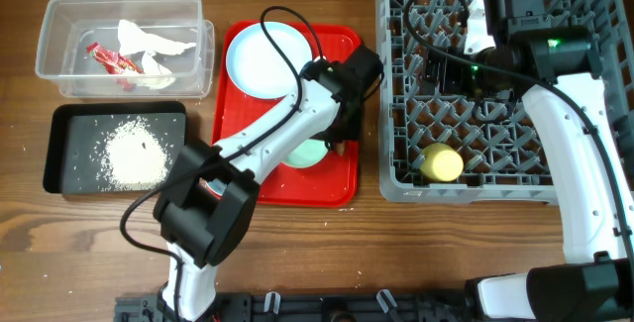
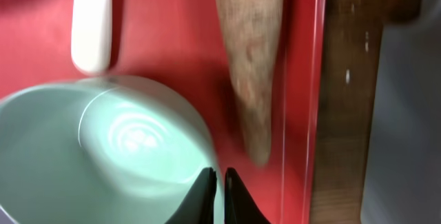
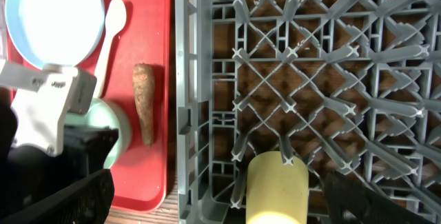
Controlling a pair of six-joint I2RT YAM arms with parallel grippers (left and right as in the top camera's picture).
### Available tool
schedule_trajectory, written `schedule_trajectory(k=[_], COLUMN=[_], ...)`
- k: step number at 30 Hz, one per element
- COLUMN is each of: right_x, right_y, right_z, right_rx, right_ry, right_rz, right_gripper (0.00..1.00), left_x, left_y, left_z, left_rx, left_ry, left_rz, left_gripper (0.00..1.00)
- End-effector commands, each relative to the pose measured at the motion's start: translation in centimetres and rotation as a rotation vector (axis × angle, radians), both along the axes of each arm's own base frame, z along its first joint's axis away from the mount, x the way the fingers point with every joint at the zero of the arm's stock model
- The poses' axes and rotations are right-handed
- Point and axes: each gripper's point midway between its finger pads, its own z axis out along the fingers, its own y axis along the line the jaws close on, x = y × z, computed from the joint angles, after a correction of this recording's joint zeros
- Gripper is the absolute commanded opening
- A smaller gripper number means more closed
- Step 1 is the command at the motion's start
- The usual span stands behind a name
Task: Sort waste into correct bins and load items into the dishwasher rack
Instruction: 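Set the empty green bowl back on the red tray with the left gripper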
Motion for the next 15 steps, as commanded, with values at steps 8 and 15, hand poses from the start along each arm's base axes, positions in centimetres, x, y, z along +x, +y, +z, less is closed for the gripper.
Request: schedule_trajectory(k=[8,15], right_x=[0.1,0.2], right_y=[0.1,0.1], right_z=[0.1,0.1], right_rx=[-0.001,-0.008], right_ry=[-0.004,-0.014], right_rz=[0.016,0.039], right_gripper=[0.99,0.99], left_x=[-0.8,-4.9], left_y=[7.9,12.7], left_z=[7.9,2.9], left_rx=[0.080,0.198], left_ry=[0.064,0.265], left_rz=[0.206,0.101], left_gripper=[0.55,0.55])
